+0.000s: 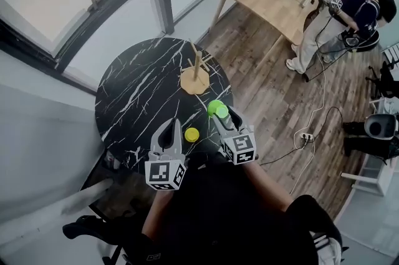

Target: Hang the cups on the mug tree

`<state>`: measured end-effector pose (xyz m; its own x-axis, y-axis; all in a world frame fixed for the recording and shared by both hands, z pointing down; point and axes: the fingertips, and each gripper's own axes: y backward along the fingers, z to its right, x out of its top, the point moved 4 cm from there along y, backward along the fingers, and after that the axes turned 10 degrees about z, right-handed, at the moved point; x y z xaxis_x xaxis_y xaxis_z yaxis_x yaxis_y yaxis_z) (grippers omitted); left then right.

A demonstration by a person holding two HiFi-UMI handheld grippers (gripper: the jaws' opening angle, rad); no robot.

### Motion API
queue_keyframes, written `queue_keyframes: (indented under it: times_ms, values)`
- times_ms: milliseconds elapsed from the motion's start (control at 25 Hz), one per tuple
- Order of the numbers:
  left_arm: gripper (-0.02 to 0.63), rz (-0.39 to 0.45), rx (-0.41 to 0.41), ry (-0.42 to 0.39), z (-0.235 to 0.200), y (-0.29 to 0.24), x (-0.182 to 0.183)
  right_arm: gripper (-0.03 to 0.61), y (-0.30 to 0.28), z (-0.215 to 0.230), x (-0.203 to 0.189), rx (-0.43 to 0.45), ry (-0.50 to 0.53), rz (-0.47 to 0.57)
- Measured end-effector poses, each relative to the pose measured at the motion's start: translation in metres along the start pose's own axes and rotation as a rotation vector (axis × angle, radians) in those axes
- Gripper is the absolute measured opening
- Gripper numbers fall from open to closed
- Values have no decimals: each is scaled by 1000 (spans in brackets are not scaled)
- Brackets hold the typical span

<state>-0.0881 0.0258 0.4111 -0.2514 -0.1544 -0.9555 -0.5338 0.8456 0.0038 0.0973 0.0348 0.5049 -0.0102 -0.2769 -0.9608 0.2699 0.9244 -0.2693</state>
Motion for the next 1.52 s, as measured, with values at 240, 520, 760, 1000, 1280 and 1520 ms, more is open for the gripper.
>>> queue_keyframes:
  times_ms: [240,520,760,1000,1280,1520]
  values:
    - [-2,21,2,-4,3,2,5,216,4,-2,37,9,1,94]
    - [-2,31,0,-15,6,-4,11,216,3,7,81,4,11,194]
    - [-2,41,-5,-18,6,-12,14,216,-5,16,105,-7,33,253]
    - [-2,38,-1,-17,5,-19,13,216,-17,22,113,3,35,272]
    - [-2,37,19,-13,-2,-30,12,216,-33,24,120,27,35,287]
    - [-2,33,34,-11,-8,-40,12,216,-50,27,118,46,27,274]
